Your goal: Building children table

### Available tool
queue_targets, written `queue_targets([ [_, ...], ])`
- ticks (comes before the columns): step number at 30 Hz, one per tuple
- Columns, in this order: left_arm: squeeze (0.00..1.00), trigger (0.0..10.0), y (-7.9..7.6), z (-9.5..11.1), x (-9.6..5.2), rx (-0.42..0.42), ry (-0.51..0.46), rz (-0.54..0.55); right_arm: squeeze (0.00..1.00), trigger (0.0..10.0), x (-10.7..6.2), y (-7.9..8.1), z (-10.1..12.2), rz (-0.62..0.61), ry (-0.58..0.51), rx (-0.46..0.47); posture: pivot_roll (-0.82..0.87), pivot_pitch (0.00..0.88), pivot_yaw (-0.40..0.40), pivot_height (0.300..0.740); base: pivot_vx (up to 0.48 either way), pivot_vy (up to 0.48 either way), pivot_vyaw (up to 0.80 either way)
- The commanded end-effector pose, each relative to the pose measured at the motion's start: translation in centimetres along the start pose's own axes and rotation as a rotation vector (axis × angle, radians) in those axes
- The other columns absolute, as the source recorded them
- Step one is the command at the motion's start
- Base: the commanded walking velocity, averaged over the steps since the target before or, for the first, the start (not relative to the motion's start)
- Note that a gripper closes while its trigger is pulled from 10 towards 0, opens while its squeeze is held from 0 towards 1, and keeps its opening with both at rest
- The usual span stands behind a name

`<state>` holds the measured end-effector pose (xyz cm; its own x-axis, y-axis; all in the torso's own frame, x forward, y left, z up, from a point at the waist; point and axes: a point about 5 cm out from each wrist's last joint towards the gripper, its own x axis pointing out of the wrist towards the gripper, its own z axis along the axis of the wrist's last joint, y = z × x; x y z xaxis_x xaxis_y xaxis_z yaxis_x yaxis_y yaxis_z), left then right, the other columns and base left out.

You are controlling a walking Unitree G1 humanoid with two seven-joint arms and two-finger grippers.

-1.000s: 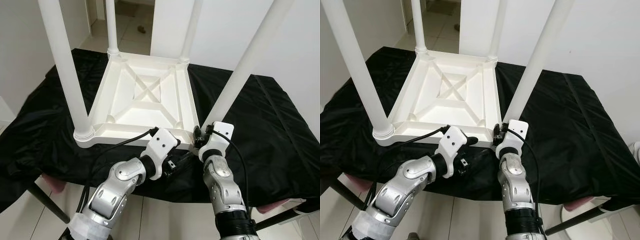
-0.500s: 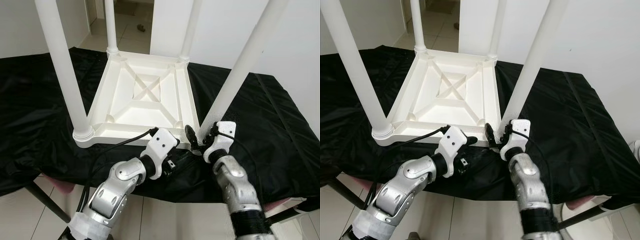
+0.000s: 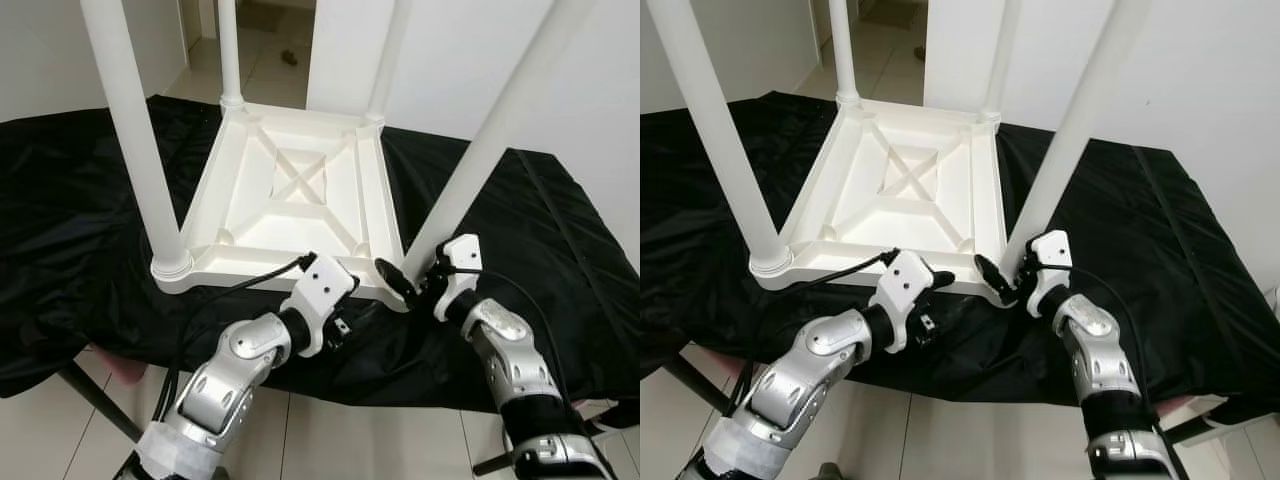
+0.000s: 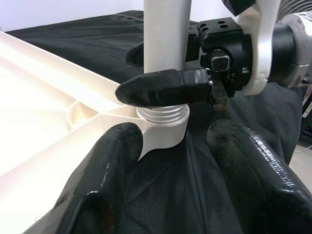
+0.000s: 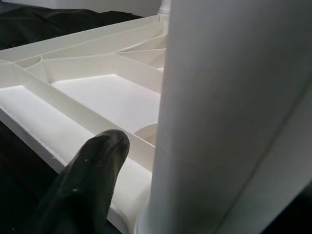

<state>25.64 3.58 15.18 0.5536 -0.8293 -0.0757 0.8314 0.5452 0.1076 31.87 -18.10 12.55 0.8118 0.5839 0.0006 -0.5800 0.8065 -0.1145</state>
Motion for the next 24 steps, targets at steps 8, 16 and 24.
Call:
queue_targets([
  [8, 0.00, 10.0, -0.1, 0.0, -0.2, -0.001, 0.001, -0.022, 0.00, 0.0, -0.5, 0.2, -1.3, 0.066, 0.046, -0.009, 0.04, 0.000, -0.055, 0.740, 0.000, 0.000, 0.00],
  [16, 0.00, 10.0, -0.2, 0.2, -0.2, -0.008, -0.005, -0.023, 0.00, 0.0, -0.3, 0.5, -1.4, -0.109, 0.034, 0.004, 0.03, 0.000, -0.055, 0.740, 0.000, 0.000, 0.00],
  [24, 0.00, 10.0, -0.4, 0.2, -0.2, -0.016, -0.004, -0.030, 0.00, 0.0, -0.1, 1.1, -0.9, -0.417, 0.023, 0.100, 0.01, 0.000, -0.052, 0.740, 0.000, 0.000, 0.00],
])
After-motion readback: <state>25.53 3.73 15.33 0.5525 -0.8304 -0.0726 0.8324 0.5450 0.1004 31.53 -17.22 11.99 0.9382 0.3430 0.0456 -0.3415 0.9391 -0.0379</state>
